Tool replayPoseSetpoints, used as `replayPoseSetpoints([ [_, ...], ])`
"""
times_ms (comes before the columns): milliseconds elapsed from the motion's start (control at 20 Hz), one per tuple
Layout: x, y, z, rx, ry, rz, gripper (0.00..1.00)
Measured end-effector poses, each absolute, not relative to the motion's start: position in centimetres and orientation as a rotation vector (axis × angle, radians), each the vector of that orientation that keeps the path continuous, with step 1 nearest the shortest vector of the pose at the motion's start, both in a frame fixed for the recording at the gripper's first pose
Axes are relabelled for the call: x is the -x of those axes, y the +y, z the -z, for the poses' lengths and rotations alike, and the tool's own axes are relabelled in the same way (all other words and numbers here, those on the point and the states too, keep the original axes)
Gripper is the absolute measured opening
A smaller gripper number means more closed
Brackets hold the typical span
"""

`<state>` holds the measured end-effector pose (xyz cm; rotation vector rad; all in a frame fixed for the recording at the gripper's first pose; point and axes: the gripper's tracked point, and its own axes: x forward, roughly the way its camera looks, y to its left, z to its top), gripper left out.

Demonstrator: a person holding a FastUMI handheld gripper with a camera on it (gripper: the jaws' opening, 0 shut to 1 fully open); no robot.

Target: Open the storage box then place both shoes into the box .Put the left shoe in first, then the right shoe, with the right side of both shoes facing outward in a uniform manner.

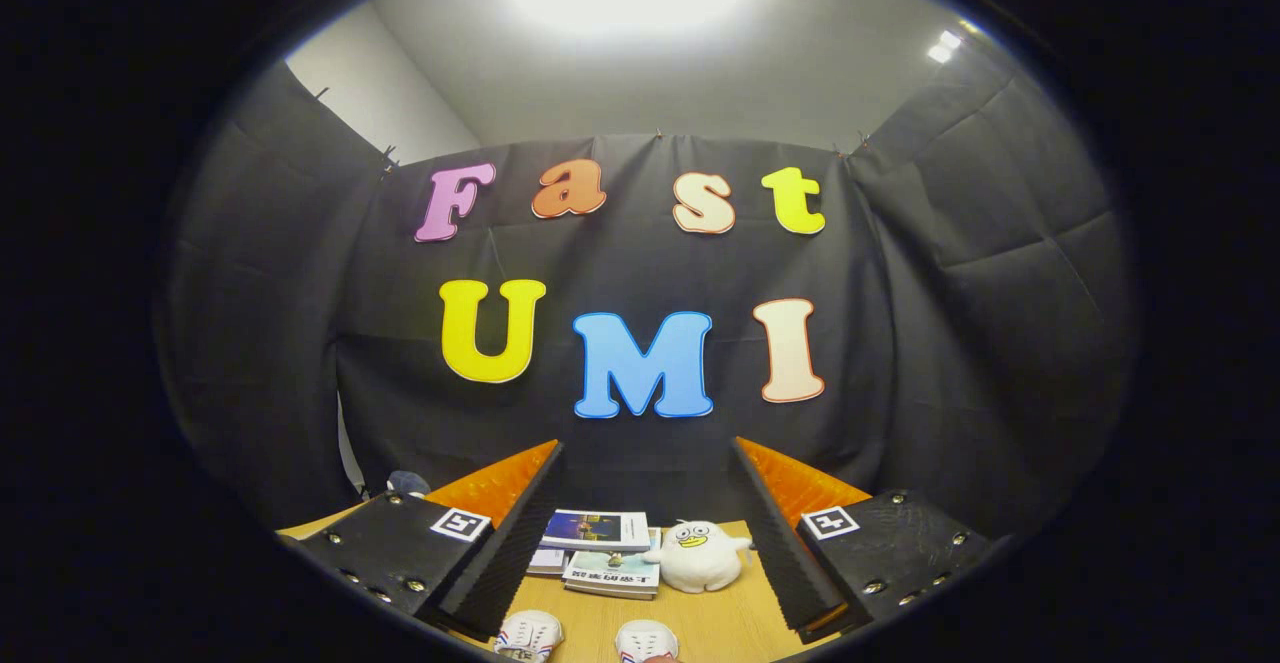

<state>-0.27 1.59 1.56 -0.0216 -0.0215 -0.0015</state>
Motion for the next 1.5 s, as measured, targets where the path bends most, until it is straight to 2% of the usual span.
replayPoseSetpoints([
  [600, -0.4, 3.8, 2.2, -0.017, 0.065, -0.035, 0.98],
  [800, -0.5, 6.7, 5.5, -0.071, 0.158, -0.155, 0.98],
  [1350, 1.6, 18.5, 18.1, -0.239, 0.572, -0.548, 0.99],
  [1500, 2.3, 21.2, 21.4, -0.286, 0.674, -0.619, 0.95],
])
